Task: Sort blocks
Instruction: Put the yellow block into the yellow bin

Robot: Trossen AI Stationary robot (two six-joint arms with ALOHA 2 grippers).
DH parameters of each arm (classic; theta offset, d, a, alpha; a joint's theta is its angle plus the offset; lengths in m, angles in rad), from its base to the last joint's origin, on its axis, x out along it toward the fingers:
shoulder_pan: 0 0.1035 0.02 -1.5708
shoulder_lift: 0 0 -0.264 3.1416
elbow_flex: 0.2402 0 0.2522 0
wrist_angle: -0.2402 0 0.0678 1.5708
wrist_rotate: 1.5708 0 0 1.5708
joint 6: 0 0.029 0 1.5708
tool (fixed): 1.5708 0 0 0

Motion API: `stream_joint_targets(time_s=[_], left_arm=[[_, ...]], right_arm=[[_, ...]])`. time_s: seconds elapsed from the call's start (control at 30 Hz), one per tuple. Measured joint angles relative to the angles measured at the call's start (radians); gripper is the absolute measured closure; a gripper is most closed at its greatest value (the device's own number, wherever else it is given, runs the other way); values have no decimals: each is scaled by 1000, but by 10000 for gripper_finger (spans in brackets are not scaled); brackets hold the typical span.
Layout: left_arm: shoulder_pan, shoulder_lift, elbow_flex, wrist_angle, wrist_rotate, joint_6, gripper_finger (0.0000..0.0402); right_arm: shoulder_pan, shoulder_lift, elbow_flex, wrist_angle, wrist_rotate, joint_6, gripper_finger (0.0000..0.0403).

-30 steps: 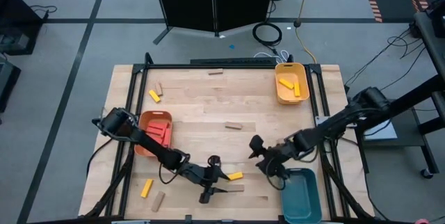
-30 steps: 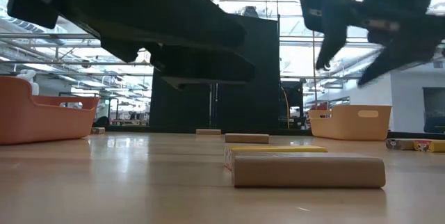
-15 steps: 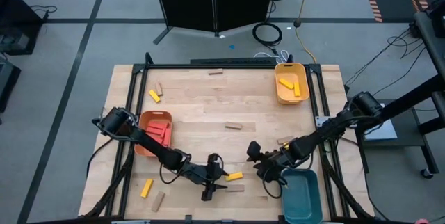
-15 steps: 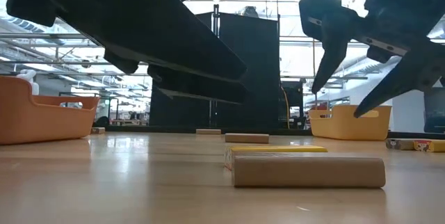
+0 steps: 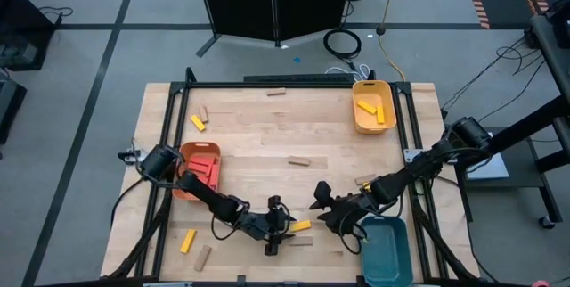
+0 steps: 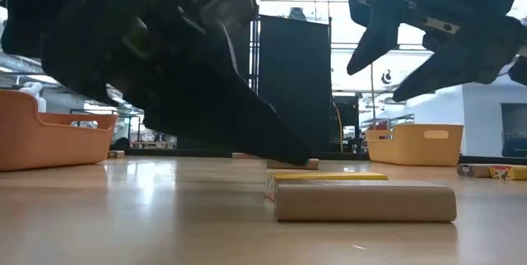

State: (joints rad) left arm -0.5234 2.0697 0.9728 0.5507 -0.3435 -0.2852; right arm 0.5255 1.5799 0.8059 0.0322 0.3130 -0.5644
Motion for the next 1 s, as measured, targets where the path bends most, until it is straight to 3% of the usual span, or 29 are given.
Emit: stream_joint_targets(time_s=[0.4, 0.53, 0.73, 1.0], left_arm=[[-10, 82, 50, -18, -90, 0, 183], [-9, 82, 50, -22, -95, -1, 220], [-9, 82, 50, -25, -91, 3, 311], [-7, 54, 46, -46, -85, 37, 316]], right_arm=[[0, 0, 0, 10, 0, 43, 197], [0, 0, 0, 9, 0, 98, 197], [0, 0, 0, 11, 0, 186, 197], [0, 0, 0, 43, 0, 264, 197]])
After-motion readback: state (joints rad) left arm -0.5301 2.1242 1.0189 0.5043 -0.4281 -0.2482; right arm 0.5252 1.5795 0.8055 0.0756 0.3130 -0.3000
